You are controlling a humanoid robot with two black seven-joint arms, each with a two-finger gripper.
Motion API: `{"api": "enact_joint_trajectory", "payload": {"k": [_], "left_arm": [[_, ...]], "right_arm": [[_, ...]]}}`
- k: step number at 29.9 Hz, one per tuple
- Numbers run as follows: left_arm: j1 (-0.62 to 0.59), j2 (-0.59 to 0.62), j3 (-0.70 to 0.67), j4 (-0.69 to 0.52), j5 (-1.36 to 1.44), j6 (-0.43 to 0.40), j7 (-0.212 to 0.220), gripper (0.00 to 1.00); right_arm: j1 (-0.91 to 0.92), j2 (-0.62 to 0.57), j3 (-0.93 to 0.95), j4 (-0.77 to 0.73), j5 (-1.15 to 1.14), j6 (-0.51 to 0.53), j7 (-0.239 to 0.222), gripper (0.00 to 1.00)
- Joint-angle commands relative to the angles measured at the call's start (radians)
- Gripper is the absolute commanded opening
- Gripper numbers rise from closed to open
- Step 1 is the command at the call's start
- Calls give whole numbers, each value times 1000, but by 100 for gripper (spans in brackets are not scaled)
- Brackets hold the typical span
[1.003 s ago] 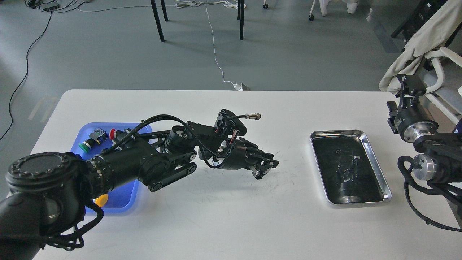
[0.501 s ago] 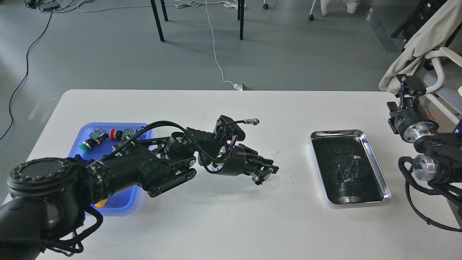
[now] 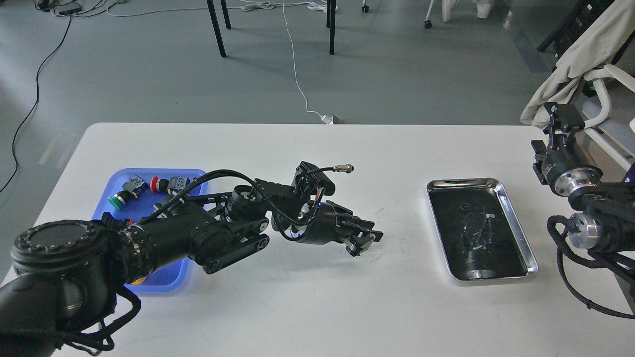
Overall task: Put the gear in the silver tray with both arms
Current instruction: 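Open the left gripper to set the gear on the table, withdraw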
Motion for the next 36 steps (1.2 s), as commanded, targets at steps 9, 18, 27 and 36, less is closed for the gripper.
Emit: {"api": "enact_joint_trajectory", "payload": {"k": [9,18,27,36], "left_arm": [[-75,0,-17,-3,-234,3,0,48],[-164,50,-17,12,-583,10,0,65],[-179,170,-35,87,-841,30,0,79],[-178,198,-44,268,-1083,31,0,91]], "right_arm": [[43,-46,-114,15,-2,9,0,95],[87,-107,-176,144,-117,11,0,95],[245,-124,-429,210,-204,11,0,95],[454,-141,-699,317,-333,12,0,95]]}}
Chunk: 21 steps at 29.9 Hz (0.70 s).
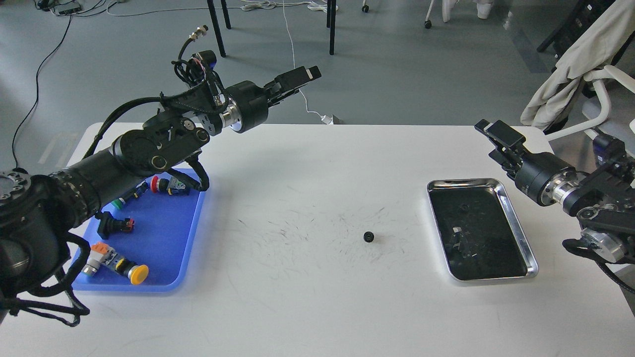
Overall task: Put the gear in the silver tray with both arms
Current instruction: 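Reach the right gripper over the black gear on the table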
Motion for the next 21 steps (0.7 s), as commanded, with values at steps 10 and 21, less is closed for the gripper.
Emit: {"api": "enact_joint_trajectory", "payload": {"k": [10,21], "left_arm": [[38,41,-26,207,-300,-64,0,99],[68,65,-69,300,-391,-298,0,99]], "right_arm": [[285,69,-350,21,-306,26,0,95],[521,248,-570,15,-381,153,0,98]]}}
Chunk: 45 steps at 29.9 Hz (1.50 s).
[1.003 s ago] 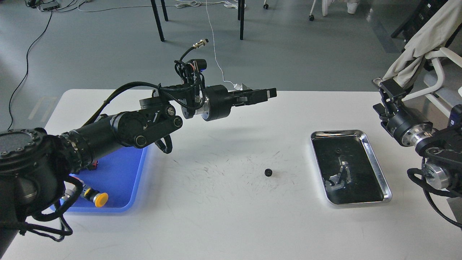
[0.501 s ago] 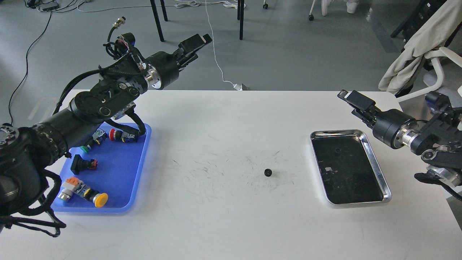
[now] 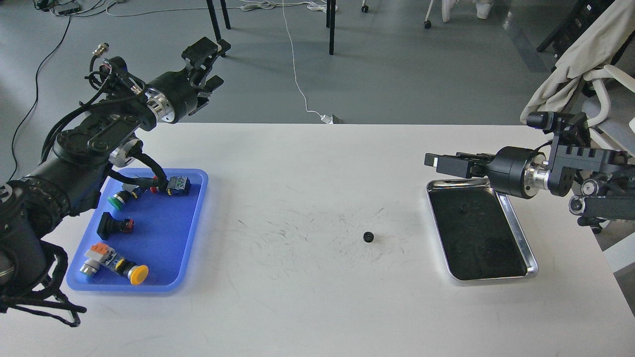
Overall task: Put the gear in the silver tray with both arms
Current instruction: 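Reach the right gripper over the black gear on the table, then lower the right gripper onto the black gear and grasp it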
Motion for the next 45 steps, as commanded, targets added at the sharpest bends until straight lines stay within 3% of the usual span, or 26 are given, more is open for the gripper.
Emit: {"api": "enact_joint_trajectory", "payload": {"k": [1,15,18,23,41,45], "left_arm": [[14,17,-27,23,-42,-38,0,99],[66,97,-180,73,-255,-38,0,99],[95,98,-228,76,-294,-38,22,99],[130,100,-245,86,-314,-38,38,99],[155,126,-251,99,-325,-38,36,99],[153,127,-251,99,-325,-38,36,99]], "right_arm": [[58,56,-29,-3,-23,82,0,98],[71,245,-132,-115,-186,116,0,98],[65,283,-147,-153,-259,116,0,98],[36,360,-169,-224,-289,116,0,97],[47,604,-252,-226,-366,108,0,93],[45,604,-273,-226,-366,106,0,93]]}}
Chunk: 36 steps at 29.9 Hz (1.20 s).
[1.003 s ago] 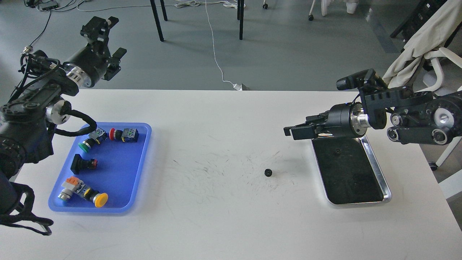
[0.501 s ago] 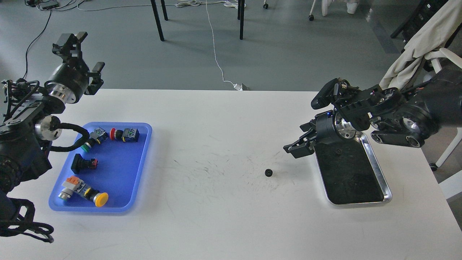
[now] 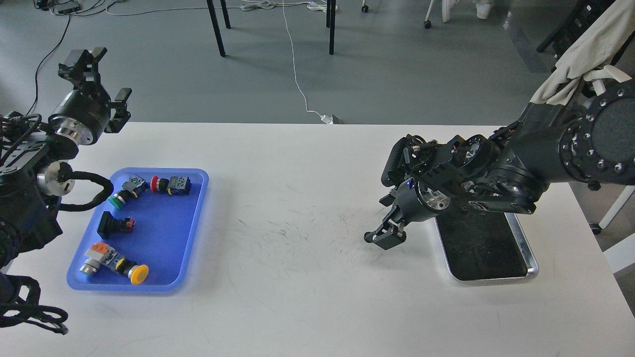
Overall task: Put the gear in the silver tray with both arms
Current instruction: 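Lower the right gripper onto the black gear and grasp it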
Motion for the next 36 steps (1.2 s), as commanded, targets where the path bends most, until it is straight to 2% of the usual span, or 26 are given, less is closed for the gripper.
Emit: {"api": "enact_joint_trajectory", "payload": {"k": [1,6,12,29,36], "left_arm": [[-2,1,0,0,0,0,-1,99],[-4,1,0,0,0,0,-1,99],[-1,6,-3,0,0,0,-4,99],[-2,24,-2,0,0,0,-4,99],[-2,26,-2,0,0,0,-5,99]], "right_arm": [[-2,4,-22,0,3,0,0,92],[-11,4,-49,-6,3,0,0,88],[-56,4,-49,-67,15,0,0,88],[-51,4,-39,-64,49,-4,0,88],[-45,4,23,-51,63,-11,0,88]]}}
